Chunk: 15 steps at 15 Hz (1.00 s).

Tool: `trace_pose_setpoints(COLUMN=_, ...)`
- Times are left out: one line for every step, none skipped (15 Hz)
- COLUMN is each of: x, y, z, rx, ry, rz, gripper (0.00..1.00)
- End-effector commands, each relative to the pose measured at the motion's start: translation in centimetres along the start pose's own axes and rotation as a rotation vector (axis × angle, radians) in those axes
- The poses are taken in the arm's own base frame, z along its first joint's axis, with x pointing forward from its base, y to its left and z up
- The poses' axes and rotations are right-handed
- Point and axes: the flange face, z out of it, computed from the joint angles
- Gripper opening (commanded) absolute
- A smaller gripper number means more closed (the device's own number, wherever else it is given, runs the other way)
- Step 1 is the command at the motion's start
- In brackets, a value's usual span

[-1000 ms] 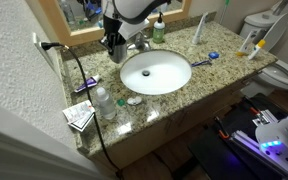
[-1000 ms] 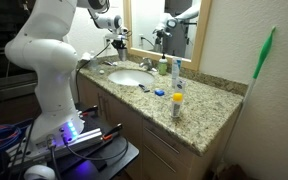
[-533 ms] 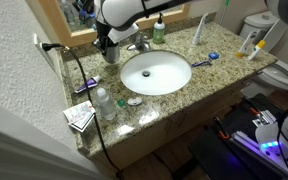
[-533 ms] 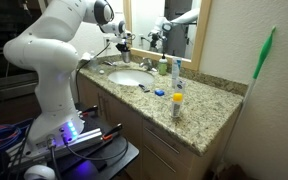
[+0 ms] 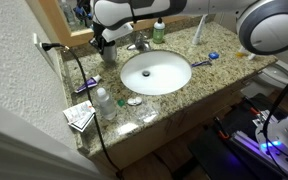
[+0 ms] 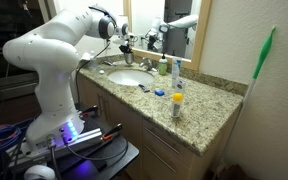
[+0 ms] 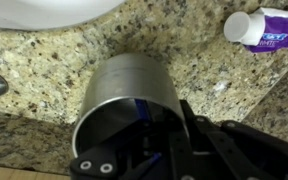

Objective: Pick up the cup and put it on the left side of the counter

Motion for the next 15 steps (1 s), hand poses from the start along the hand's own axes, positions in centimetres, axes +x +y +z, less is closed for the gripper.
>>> trace_pose_setpoints(x=0.2, y=0.0, z=0.0, rx=0.001, ry=0.005, rz=0.003, gripper=0.02)
trace_pose_setpoints(x=-0.1, y=0.4, z=0.9, rx=-0.017, ry=-0.001, rz=0.004, gripper=0.02)
trace_pose_setpoints(x=-0.2, y=0.6, z=1.8, rx=-0.012, ry=0.005, rz=0.008, gripper=0.02)
trace_pose_setpoints(x=-0.3, y=0.6, z=2.4, rx=-0.011, ry=0.012, rz=0.006, gripper=0.02)
trace_pose_setpoints(x=-0.3, y=0.3, z=3.1, rx=-0.001, ry=0.031, rz=0.002, gripper=0.02)
trace_pose_setpoints(x=-0.3, y=0.1, z=3.5, rx=0.007, ry=0.046, rz=-0.001, gripper=0.02)
trace_pose_setpoints(x=-0.2, y=0.0, z=3.7, rx=0.006, ry=0.059, rz=-0.006, gripper=0.02)
trace_pose_setpoints(x=-0.2, y=-0.2, z=3.6, rx=0.007, ry=0.067, rz=-0.007, gripper=0.02)
trace_pose_setpoints(x=-0.3, y=-0.2, z=3.6, rx=0.000, ry=0.060, rz=-0.005, gripper=0.02)
trace_pose_setpoints(x=-0.5, y=-0.2, z=3.5, rx=-0.019, ry=0.036, rz=-0.009, gripper=0.02)
trace_pose_setpoints(x=-0.7, y=-0.2, z=3.4, rx=-0.030, ry=0.010, rz=-0.015, gripper=0.02)
trace_pose_setpoints(x=-0.8, y=-0.4, z=3.1, rx=-0.039, ry=-0.003, rz=-0.023, gripper=0.02)
trace_pose_setpoints(x=-0.9, y=-0.5, z=2.8, rx=-0.065, ry=-0.015, rz=-0.030, gripper=0.02)
trace_pose_setpoints(x=-1.0, y=-0.7, z=2.3, rx=-0.088, ry=-0.037, rz=-0.039, gripper=0.02)
trace_pose_setpoints(x=-1.1, y=-0.8, z=2.1, rx=-0.104, ry=-0.048, rz=-0.046, gripper=0.02)
